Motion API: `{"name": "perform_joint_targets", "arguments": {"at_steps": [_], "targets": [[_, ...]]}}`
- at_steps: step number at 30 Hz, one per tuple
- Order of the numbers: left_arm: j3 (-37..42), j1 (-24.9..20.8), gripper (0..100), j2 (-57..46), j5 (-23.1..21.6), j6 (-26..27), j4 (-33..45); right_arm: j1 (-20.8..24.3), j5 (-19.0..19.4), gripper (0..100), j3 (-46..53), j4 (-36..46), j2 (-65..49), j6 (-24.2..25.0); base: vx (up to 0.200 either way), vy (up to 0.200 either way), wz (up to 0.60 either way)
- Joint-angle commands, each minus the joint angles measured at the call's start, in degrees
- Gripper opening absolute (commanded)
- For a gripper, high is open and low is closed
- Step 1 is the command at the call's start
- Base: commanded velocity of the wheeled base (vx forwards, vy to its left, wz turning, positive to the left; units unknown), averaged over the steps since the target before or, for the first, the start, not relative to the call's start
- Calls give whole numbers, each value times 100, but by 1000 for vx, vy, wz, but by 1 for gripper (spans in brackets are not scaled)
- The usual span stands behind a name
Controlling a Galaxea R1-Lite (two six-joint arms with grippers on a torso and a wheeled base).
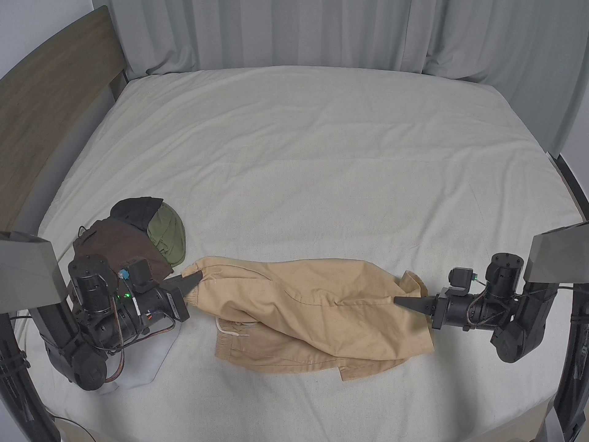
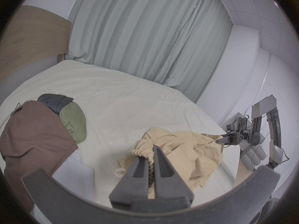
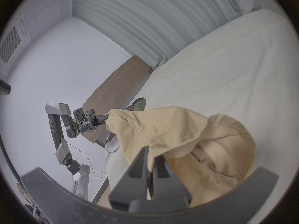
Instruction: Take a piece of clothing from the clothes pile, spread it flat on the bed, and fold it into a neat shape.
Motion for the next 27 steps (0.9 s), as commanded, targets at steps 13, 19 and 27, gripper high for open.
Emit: {"name": "perform_joint_targets", "arguments": {"at_steps": [13,19,27], "targets": [[-132,526,0,-503,-985,23,-14,6,-105,0,-2,10,-837,-20,0,0,0],[-150,588,0,-600,-994,146,-14,59,-351,0,-37,10,-925,6,0,0,0],[-150,851,0,-811,-1556,163,-5,68,-368,0,-90,10,-1030,111,0,0,0]]}}
